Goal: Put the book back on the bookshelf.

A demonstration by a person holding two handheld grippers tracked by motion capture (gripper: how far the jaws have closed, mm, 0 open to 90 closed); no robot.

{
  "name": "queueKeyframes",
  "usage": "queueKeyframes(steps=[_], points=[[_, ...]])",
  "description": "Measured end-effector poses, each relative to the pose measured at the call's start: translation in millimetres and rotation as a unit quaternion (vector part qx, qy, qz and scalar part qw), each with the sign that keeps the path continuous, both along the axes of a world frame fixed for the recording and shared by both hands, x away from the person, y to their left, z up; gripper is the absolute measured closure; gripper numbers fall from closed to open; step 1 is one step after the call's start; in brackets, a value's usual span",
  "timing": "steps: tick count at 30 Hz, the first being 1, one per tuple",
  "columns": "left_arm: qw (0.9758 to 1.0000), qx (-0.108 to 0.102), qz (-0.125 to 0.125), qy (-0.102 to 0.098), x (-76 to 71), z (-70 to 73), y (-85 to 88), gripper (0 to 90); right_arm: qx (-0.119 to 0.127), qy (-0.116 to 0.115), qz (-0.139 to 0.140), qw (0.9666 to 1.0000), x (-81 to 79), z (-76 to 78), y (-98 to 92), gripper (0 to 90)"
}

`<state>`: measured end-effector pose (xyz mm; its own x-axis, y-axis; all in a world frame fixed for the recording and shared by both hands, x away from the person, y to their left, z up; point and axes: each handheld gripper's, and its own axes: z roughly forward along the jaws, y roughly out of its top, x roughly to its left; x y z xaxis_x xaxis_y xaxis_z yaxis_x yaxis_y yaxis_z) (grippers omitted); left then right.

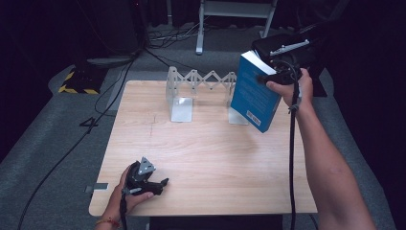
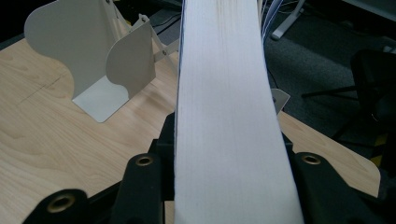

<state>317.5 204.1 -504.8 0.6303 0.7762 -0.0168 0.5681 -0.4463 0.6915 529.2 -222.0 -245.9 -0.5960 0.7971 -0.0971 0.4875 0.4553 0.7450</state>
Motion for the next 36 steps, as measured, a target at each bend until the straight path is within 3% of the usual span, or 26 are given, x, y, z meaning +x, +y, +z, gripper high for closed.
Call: queueKeyframes(steps=[7,18,25,36], points=[[1.0,0.0,0.0,0.0,0.0,0.0,0.0,14.8,-0.003,-0.002,-0.019,0.9998,16.1,-9.6,8.7,61.1],[1.0,0.0,-0.001,0.0,0.0,0.0,0.1,14.8,0.012,-0.005,-0.057,0.9983,35.8,-24.6,18.9,61.1],[1.0,0.0,-0.001,0.0,-0.1,-0.1,0.2,14.8,0.031,-0.006,-0.084,0.996,40.9,-31.0,16.1,61.0],[1.0,-0.001,-0.002,-0.001,-0.1,-0.2,0.1,14.8,0.023,-0.006,-0.102,0.9945,40.0,-41.3,14.7,60.7]])
